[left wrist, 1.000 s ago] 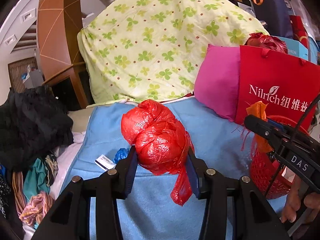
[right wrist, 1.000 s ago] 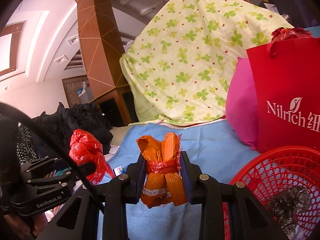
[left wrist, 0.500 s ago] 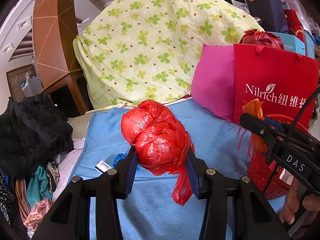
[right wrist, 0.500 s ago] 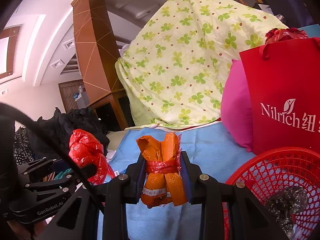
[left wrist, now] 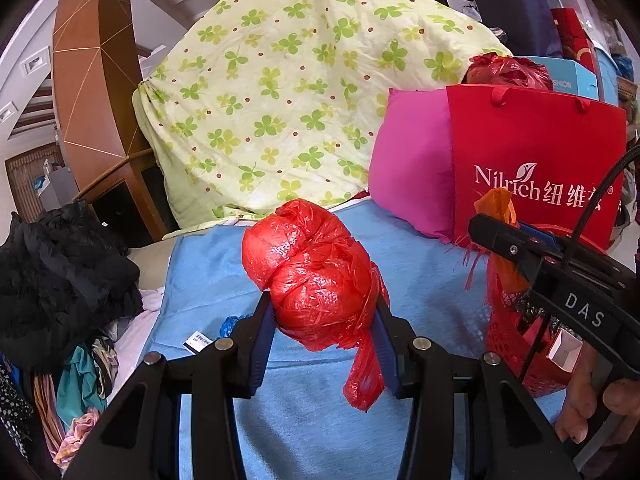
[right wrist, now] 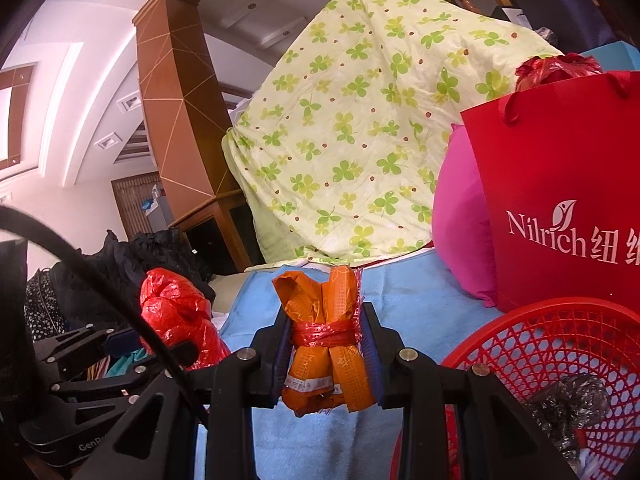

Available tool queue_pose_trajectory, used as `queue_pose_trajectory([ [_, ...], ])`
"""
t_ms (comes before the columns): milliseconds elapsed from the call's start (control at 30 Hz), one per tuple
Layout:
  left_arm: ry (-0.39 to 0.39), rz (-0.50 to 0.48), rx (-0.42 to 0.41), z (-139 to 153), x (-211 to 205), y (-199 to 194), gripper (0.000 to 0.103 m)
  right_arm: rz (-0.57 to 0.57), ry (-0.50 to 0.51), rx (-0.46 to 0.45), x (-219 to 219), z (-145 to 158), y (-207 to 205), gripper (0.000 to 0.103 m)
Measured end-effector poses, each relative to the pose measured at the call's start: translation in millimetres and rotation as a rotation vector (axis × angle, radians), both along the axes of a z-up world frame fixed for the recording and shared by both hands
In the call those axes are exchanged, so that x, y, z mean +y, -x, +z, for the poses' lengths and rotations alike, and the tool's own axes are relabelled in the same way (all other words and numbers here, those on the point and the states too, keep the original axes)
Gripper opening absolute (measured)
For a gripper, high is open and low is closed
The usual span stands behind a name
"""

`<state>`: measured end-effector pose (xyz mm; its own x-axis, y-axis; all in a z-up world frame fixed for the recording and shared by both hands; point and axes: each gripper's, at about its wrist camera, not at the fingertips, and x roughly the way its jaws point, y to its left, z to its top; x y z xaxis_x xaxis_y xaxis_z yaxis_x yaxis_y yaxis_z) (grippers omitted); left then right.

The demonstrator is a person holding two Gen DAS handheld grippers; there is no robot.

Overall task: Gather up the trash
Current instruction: 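Lower the orange bag into the red basket and open the right tool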

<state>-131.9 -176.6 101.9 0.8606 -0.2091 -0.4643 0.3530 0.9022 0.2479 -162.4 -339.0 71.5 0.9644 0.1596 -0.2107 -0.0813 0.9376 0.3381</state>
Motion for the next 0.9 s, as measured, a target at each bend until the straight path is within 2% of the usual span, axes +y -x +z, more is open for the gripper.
queue_pose_trajectory([
  [900,-0.020,-0.048,0.017,-1,-18,1,0.048,-0.043,-0.036,-0.008,-18,5,10,0.034],
])
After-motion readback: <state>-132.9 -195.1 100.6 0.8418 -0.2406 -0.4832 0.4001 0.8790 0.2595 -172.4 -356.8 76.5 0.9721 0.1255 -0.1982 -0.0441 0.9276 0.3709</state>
